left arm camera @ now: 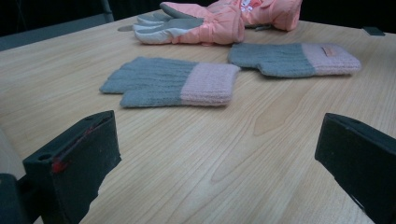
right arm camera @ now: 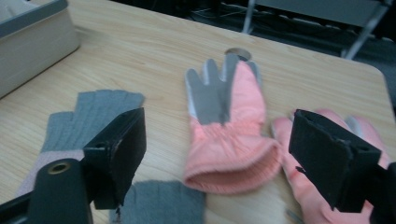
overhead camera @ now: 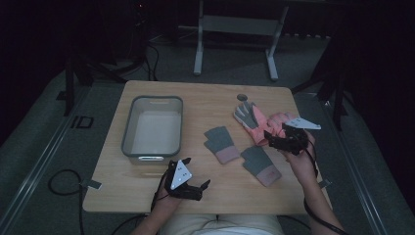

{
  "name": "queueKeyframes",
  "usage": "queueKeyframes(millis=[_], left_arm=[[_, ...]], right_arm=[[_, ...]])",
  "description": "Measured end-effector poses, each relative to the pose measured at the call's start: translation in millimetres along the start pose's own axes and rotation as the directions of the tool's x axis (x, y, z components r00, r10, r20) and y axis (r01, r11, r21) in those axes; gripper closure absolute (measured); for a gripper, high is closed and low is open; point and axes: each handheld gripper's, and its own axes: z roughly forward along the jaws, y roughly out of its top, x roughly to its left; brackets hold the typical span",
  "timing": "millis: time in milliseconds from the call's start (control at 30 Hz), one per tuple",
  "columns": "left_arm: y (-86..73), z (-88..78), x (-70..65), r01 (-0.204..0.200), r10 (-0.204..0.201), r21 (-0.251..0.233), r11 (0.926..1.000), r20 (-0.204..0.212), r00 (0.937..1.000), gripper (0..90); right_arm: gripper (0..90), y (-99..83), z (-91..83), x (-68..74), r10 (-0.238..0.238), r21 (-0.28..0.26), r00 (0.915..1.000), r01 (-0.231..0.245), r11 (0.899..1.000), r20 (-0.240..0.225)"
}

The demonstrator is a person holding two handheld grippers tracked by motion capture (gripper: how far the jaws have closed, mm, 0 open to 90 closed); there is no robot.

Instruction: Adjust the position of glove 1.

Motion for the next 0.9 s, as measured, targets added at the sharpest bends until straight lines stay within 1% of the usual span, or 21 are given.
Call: queueKeyframes(millis=[100,200,233,267,300,333,367,400,433,467,500,600,633,667,700,733,800,833,867,900], left_arm=[[0.0,-0.1,0.2,0.000,0.000,0.000,1.0000,0.002,1.0000,0.0],[0.0,-0.1,0.3,0.001,-0.001,0.000,1.0000,0.002,1.0000,0.0],[0.0,-0.1,0.3,0.001,-0.001,0.000,1.0000,0.002,1.0000,0.0],[-0.1,-0.1,0.2,0.000,0.000,-0.001,1.0000,0.002,1.0000,0.0],[-0.1,-0.2,0.2,0.000,0.000,-0.001,1.0000,0.003,1.0000,0.0],[-0.1,-0.2,0.3,0.000,0.000,-0.001,1.0000,0.002,1.0000,0.0],[-0.1,-0.2,0.3,0.000,0.000,-0.001,1.0000,0.002,1.0000,0.0],[-0.1,-0.2,0.3,0.000,0.000,-0.001,1.0000,0.003,1.0000,0.0],[-0.1,-0.3,0.3,0.000,0.000,-0.001,1.0000,0.004,1.0000,0.0],[-0.1,-0.3,0.4,0.000,0.000,-0.002,1.0000,0.004,1.0000,0.0],[-0.1,-0.4,0.5,0.000,0.000,-0.002,1.0000,0.005,1.0000,0.0],[-0.2,-0.3,0.6,0.001,-0.001,-0.002,1.0000,0.006,1.0000,0.0],[-0.1,-0.4,0.7,0.000,0.000,-0.002,1.0000,0.007,1.0000,0.0],[-0.2,-0.4,0.8,0.001,-0.001,-0.002,1.0000,0.007,1.0000,0.0],[-0.2,-0.4,0.8,0.001,-0.001,-0.003,1.0000,0.008,1.0000,0.0],[-0.2,-0.4,0.9,0.002,-0.002,-0.002,1.0000,0.009,1.0000,0.0],[-0.2,-0.5,0.9,0.002,-0.002,-0.003,1.0000,0.010,0.9999,0.0],[-0.2,-0.5,0.9,0.002,-0.002,-0.003,1.0000,0.010,0.9999,0.0],[-0.2,-0.5,1.0,0.003,-0.003,-0.003,1.0000,0.011,0.9999,0.0],[-0.2,-0.5,1.0,0.003,-0.003,-0.003,1.0000,0.011,0.9999,0.0]], right_arm=[[22.0,4.0,8.6,7.6,-0.025,-0.002,0.9992,0.025,1.000,-0.032],[23.8,6.2,16.1,13.7,-0.035,0.003,0.9976,0.035,0.999,-0.060],[24.8,6.9,19.5,16.9,-0.049,0.002,0.9962,0.050,0.999,-0.072],[24.8,6.9,19.5,16.9,-0.049,0.002,0.9962,0.050,0.999,-0.072],[27.1,7.4,22.7,20.4,-0.062,0.001,0.9949,0.062,0.998,-0.080],[28.5,7.9,28.2,25.6,-0.078,0.002,0.9917,0.078,0.997,-0.102],[28.5,7.9,28.2,25.6,-0.078,0.002,0.9917,0.078,0.997,-0.102],[31.0,8.2,34.2,30.2,-0.086,0.008,0.9885,0.088,0.996,-0.124],[31.4,8.3,37.4,32.2,-0.088,0.012,0.9853,0.090,0.996,-0.146],[31.4,8.3,37.4,32.2,-0.088,0.012,0.9853,0.090,0.996,-0.146],[33.4,8.1,43.9,37.2,-0.097,0.020,0.9806,0.102,0.995,-0.170],[35.1,6.8,53.8,45.8,-0.124,0.031,0.9699,0.134,0.991,-0.209],[35.1,6.8,53.8,45.8,-0.124,0.031,0.9699,0.134,0.991,-0.209],[36.7,5.4,61.0,51.9,-0.142,0.042,0.9640,0.155,0.987,-0.225],[37.1,4.7,64.6,54.7,-0.148,0.049,0.9595,0.164,0.985,-0.240],[37.1,4.7,64.6,54.7,-0.148,0.049,0.9595,0.164,0.985,-0.240],[38.8,3.3,72.2,61.3,-0.162,0.057,0.9527,0.182,0.982,-0.257],[38.8,3.3,72.2,61.3,-0.162,0.057,0.9527,0.182,0.982,-0.257],[38.9,3.1,74.7,63.3,-0.167,0.060,0.9488,0.189,0.980,-0.268],[40.4,2.1,86.7,71.9,-0.176,0.077,0.9377,0.207,0.975,-0.300]])
